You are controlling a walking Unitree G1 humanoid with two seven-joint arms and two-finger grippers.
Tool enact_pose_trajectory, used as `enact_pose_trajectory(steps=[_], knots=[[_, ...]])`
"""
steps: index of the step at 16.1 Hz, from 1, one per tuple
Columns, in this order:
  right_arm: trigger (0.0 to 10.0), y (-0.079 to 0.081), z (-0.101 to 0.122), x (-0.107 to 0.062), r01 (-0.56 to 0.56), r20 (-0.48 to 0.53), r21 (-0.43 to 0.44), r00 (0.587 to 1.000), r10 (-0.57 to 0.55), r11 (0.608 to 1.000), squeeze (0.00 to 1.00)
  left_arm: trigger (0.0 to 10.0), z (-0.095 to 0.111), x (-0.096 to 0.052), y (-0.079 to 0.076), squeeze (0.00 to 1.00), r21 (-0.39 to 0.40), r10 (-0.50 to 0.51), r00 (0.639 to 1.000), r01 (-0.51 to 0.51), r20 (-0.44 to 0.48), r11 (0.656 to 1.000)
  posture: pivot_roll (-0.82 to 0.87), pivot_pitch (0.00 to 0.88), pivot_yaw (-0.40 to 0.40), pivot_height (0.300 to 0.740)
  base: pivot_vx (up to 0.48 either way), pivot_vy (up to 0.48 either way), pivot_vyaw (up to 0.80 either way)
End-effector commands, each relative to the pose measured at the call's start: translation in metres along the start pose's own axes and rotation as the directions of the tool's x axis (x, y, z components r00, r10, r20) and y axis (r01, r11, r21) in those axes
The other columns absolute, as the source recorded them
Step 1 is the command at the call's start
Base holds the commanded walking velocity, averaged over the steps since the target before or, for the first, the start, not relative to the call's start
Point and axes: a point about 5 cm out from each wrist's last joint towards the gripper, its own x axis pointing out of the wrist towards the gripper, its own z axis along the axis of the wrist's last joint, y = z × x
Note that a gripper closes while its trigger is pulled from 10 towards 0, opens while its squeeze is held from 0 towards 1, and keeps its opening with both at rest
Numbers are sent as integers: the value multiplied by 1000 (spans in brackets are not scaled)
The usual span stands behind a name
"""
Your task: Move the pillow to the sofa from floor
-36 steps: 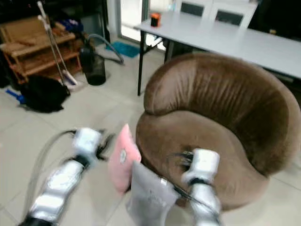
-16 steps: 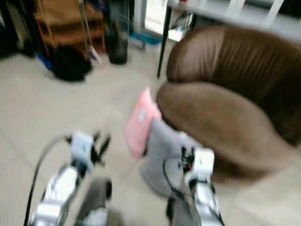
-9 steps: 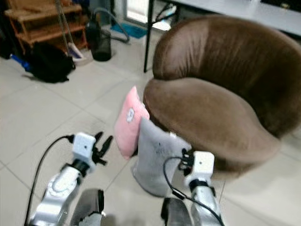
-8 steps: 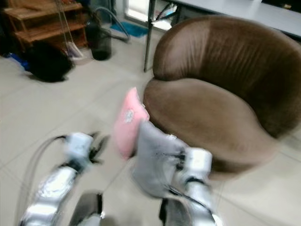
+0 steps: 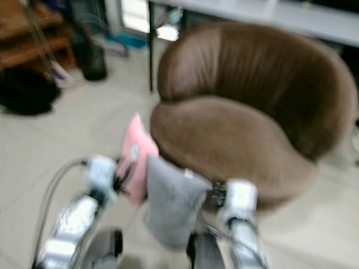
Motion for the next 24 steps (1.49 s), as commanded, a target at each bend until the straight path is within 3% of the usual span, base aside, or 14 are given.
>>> enact_pose_trajectory(steps=[1, 4, 8, 12, 13, 14, 16, 18, 21, 24], knots=[[10000, 15, 7, 6, -38, 28, 13, 999, 37, 999, 0, 10000, 0, -4, 13, 0, 28, 33, 999, -33, -12, 999, 109, 0, -72, 576, 330, 0, 0], [10000, 15, 7, 6, -39, 31, 13, 999, 39, 999, 0, 10000, -1, -4, 13, 0, 31, 33, 999, -32, -14, 999, 111, 0, -72, 576, 325, 0, 0], [10000, 20, 8, 6, -72, 34, -50, 997, 74, 996, 0, 10000, -1, -4, 13, 0, 34, 31, 999, -31, -17, 999, 112, 0, -72, 576, 324, 0, 400], [10000, 13, 5, 5, -22, 23, 21, 999, 22, 1000, 0, 10000, -7, -10, 5, 0, 81, -39, 998, 43, -53, 996, 111, 16, -62, 576, 75, 0, 200], [10000, 13, 1, 4, -38, 5, 59, 999, 37, 998, 357, 10000, -9, -13, 5, 0, 109, -72, 995, 79, -64, 991, 113, 25, -58, 576, 0, 0, 0], [10000, 13, -2, 5, -29, -24, 69, 999, 31, 997, 1000, 10000, -10, -16, 5, 0, 127, -89, 993, 98, -75, 987, 115, 35, -56, 576, 0, 0, 0], [10000, 11, -9, 9, 9, -68, 126, 998, 0, 992, 1000, 10000, -12, -21, 10, 0, 149, -110, 990, 122, -91, 981, 126, 65, -50, 576, 0, 0, 0], [10000, 9, -12, 23, 68, -100, 286, 994, -41, 956, 1000, 10000, -5, -29, 20, 0, 212, -172, 979, 191, -106, 959, 180, 133, -39, 576, 0, 0, 0], [10000, 7, -11, 33, 110, -121, 342, 990, -72, 933, 1000, 10000, 4, -35, 24, 0, 235, -214, 971, 233, -103, 944, 225, 178, -32, 576, 0, 0, 0], [10000, -7, -11, 47, 234, -171, 379, 969, -181, 895, 1000, 10000, 19, -48, 34, 0, 253, -231, 968, 248, -95, 935, 314, 243, -22, 576, 0, 0, 0]])
